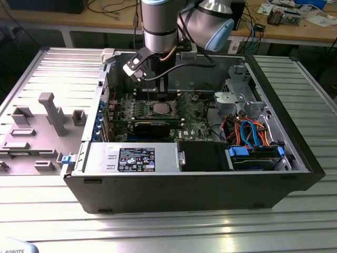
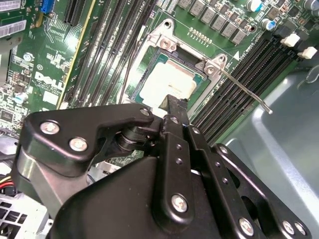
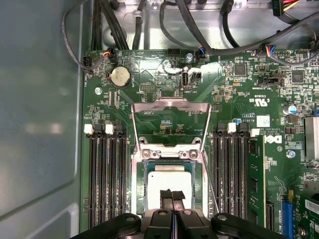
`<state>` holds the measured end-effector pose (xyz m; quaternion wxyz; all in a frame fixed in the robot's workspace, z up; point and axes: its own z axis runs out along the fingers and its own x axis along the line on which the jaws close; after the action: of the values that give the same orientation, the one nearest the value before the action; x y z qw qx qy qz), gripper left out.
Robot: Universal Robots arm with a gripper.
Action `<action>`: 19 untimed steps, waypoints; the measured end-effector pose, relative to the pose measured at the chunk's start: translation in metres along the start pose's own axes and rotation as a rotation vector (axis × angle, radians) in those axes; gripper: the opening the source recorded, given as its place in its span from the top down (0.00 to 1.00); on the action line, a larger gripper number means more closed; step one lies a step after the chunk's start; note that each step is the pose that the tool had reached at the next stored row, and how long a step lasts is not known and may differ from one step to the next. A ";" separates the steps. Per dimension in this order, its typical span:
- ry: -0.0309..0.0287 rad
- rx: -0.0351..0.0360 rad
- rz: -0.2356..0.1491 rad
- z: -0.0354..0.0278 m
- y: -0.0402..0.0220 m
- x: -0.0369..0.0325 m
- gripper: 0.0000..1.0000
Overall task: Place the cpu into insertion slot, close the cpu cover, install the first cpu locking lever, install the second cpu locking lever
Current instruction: 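Close the cpu cover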
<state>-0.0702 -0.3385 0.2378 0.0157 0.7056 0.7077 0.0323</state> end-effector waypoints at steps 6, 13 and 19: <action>0.0001 -0.0001 0.000 -0.0014 0.0001 0.0001 0.89; 0.0000 0.0000 0.000 -0.0035 0.0002 0.0001 0.89; 0.0000 0.0000 0.000 -0.0094 0.0006 0.0002 0.89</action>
<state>-0.0702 -0.3385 0.2473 0.0157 0.7056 0.7077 0.0324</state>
